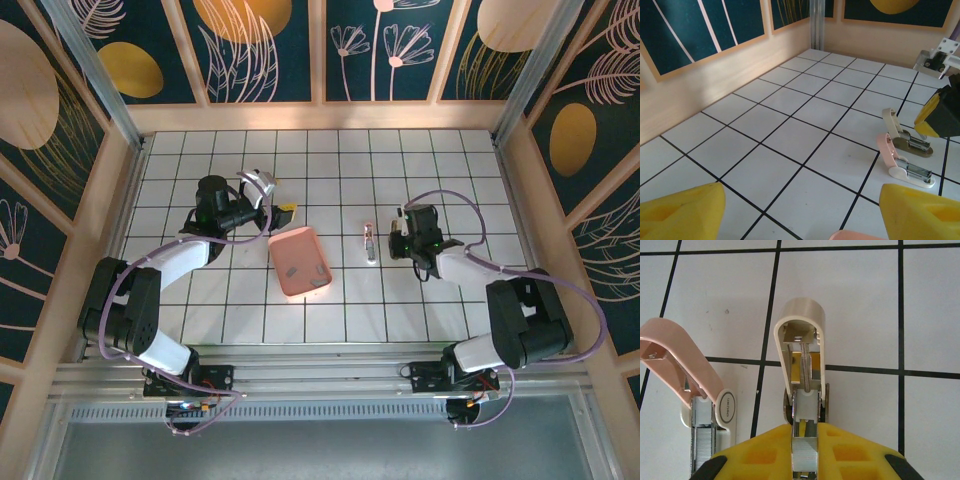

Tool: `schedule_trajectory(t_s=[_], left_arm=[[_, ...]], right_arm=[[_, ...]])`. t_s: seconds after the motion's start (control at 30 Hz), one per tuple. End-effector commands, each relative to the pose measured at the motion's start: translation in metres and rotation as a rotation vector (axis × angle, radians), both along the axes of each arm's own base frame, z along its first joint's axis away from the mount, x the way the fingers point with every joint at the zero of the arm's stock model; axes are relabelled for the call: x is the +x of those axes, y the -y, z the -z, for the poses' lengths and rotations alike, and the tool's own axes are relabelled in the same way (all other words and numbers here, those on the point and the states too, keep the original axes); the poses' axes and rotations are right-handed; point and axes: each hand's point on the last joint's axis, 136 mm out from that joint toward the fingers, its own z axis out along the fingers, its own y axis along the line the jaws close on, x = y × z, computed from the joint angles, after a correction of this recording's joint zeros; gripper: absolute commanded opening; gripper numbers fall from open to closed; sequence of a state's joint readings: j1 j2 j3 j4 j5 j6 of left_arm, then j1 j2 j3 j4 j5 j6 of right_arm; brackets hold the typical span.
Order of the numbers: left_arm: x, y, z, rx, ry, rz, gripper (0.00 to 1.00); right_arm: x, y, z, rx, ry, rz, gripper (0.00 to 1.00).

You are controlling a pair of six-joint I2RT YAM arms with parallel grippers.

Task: Load the staples into the stapler

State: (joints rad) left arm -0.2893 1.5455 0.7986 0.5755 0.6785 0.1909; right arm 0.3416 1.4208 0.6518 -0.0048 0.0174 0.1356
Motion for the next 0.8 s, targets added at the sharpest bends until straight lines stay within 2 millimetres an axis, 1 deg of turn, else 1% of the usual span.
schedule_trajectory(t_s=[0.0,0.17,0.6,0.77], left_arm=[[-0.001,0.005,-0.008,0.000,0.030,0.019,0.80],[-0.001,0.004,-0.010,0.000,0.033,0.016,0.80],[-0.001,0.003,-0.008,0.015,0.039,0.009,0.80],[-0.002,0.003,-0.008,0.019,0.039,0.009,0.80]], right_arm=[[-0.001,-0.002,0.004,0.025,-0.018,-0.009,0.17],[0.000,-0.003,0.008,0.026,-0.034,-0.009,0.17],[0.001,0.003,0.015,-0.007,-0.056,0.018,0.16],[0.002,0.003,0.010,0.002,-0.046,0.022,0.16]])
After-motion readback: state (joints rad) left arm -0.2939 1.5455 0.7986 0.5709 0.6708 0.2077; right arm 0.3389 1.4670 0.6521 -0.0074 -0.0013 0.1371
